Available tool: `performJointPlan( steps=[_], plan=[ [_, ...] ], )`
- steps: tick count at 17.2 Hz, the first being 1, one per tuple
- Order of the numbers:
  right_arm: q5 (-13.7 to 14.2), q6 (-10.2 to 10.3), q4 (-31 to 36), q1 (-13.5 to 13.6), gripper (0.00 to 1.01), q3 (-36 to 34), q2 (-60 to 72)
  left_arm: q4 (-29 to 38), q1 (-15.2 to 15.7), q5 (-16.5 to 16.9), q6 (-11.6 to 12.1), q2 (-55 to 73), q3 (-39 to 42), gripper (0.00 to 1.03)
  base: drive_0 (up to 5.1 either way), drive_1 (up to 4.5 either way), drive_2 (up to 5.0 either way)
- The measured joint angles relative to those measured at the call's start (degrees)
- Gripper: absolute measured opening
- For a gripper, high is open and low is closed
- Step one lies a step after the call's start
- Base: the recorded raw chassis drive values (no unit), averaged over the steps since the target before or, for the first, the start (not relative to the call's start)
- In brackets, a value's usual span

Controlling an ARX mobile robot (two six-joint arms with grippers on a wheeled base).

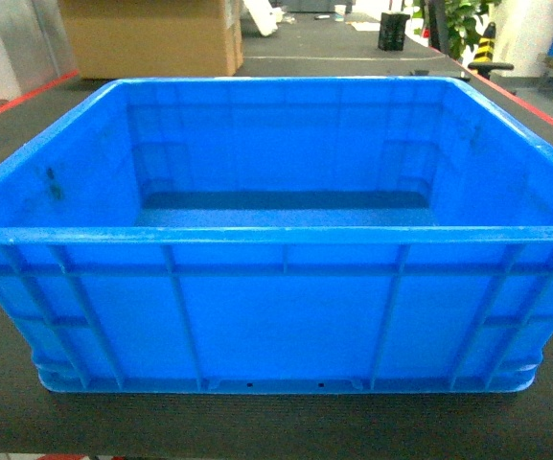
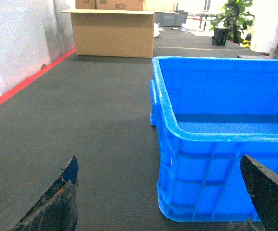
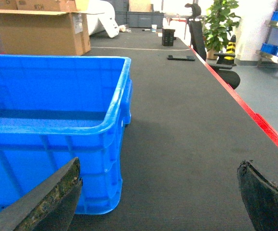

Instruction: Place box next to blue box on left shelf

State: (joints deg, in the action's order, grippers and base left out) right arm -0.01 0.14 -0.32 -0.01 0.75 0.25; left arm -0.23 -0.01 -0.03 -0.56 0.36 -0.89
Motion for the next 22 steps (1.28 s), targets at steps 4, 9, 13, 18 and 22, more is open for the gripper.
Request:
performJointPlan(
  steps=[4,9,13,18,22],
  plan=[
    [0.2,0.0,-0.1,0.0,0.98,0.0,0.0,-3.6,-6.0,-12.4,-0.4,3.6,-1.0,0.98,0.0,0.00,0.0],
    [33.0,0.9,-4.1,11.1,0.98,2.0,8.3,-2.3,-8.6,-25.9,-0.5,5.9,-1.5,0.98,0.0,0.00,0.0],
    [37.8,1.7,-3.9,10.0,0.98,2.4,8.0,-1.2,-9.1,-25.9,-0.5,7.5,-1.5,0.98,0.0,0.00,0.0],
    [21.7,3.5,3.9,6.7,0.98,20.2,31.7,15.8,-6.6,-21.3,-0.7,32.6,-14.6,0.98,0.0,0.00,0.0],
    [13.3,4.8,-0.4,6.7,0.98,28.8,42.5,13.6,-6.1,-19.7,-3.7,45.2,-23.1,0.98,0.0,0.00,0.0]
  ],
)
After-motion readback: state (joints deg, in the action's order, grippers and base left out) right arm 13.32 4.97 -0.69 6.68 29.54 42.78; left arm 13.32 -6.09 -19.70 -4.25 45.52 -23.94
